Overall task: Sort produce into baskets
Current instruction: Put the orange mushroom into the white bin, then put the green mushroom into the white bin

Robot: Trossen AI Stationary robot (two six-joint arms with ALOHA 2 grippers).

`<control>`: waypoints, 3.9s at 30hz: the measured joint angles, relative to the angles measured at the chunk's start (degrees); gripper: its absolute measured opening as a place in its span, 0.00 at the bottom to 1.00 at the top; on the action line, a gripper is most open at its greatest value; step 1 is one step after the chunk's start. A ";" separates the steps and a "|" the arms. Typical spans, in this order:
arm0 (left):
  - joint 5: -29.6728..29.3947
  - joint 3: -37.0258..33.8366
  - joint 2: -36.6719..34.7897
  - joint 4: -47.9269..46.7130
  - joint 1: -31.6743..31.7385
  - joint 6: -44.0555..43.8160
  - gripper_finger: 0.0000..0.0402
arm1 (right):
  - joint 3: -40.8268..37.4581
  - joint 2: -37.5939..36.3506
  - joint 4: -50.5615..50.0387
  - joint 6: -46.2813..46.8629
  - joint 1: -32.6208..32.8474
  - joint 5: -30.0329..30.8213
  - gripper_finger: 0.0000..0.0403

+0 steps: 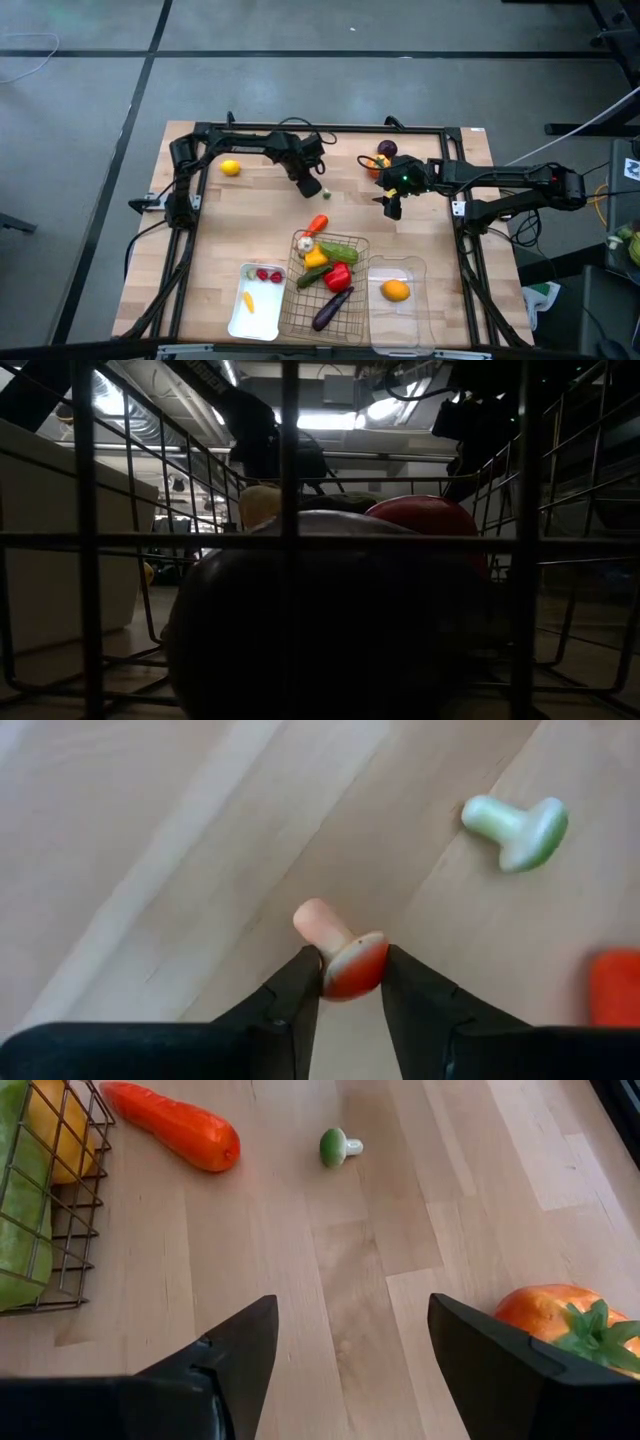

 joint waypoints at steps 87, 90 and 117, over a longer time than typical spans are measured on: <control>7.76 -5.03 -12.69 -14.10 -51.32 -40.23 0.51 | 0.00 0.00 0.24 0.00 0.01 0.00 0.64; 12.86 -3.75 -12.69 -14.02 -49.49 -40.08 0.52 | 0.00 0.00 0.24 0.00 0.00 0.01 0.64; 7.30 4.70 -22.81 -6.36 -23.81 -21.78 0.52 | 0.00 -0.02 -0.07 0.00 0.02 0.00 0.64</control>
